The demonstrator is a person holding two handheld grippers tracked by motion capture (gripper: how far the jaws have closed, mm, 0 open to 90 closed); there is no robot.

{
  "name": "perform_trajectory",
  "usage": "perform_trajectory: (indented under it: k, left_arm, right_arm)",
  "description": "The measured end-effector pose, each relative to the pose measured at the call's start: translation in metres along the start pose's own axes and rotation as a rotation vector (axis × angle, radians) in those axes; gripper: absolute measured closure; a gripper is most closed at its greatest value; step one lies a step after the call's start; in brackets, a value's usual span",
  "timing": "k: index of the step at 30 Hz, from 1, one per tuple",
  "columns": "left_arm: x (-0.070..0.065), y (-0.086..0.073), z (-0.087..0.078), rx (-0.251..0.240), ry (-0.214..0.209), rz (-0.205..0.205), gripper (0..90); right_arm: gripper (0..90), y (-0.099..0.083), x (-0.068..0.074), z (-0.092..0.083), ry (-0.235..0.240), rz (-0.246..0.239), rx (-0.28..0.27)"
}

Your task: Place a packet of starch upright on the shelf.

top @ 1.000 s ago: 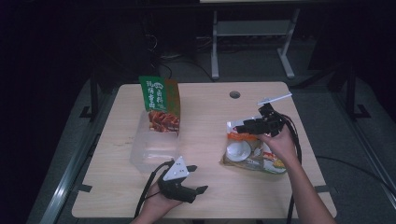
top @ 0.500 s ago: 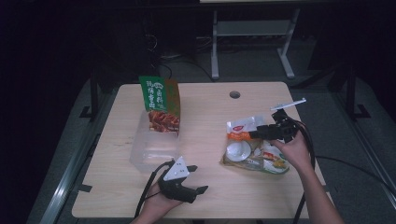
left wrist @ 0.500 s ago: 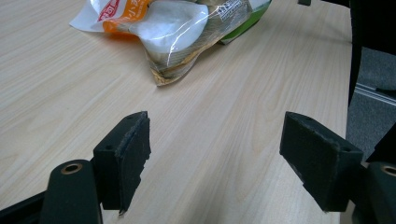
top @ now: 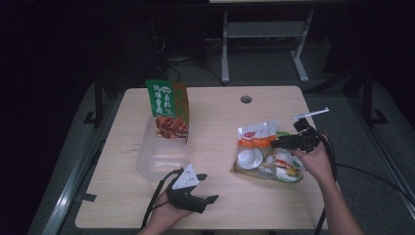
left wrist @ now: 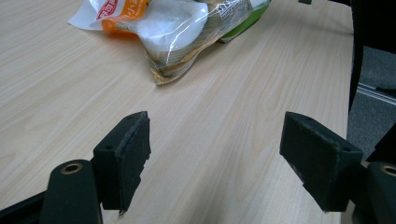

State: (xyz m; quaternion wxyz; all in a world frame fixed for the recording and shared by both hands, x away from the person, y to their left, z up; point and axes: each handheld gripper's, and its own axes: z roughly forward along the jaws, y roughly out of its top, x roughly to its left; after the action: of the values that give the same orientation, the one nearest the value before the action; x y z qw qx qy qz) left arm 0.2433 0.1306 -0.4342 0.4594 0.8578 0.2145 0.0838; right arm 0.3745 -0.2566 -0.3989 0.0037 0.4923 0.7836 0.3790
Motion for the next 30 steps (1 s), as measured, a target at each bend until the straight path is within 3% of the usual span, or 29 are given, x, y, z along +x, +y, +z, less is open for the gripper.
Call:
perform_trajectory:
  k: [9, 18, 20, 23, 30]
  left_arm:
    - [0.002, 0.000, 0.003, 0.002, -0.005, -0.003, 24.2]
    - [0.001, -0.001, 0.007, 0.002, -0.013, -0.013, 24.3]
    - [0.001, 0.000, 0.008, 0.004, -0.014, -0.015, 24.4]
    - [0.001, 0.000, 0.009, -0.003, -0.023, -0.031, 24.4]
    - [0.002, 0.004, 0.013, -0.003, -0.033, -0.046, 24.6]
  right_arm:
    - [52.1, 0.002, -0.011, 0.025, 0.014, 0.054, 0.030]
    - [76.6, 0.004, -0.012, 0.042, 0.033, 0.057, 0.039]
    - [83.3, 0.004, -0.011, 0.043, 0.067, 0.061, 0.034]
    - [89.2, 0.005, -0.007, 0.042, 0.081, 0.043, 0.034]
    - [89.8, 0.004, 0.010, 0.030, 0.119, -0.028, -0.021]
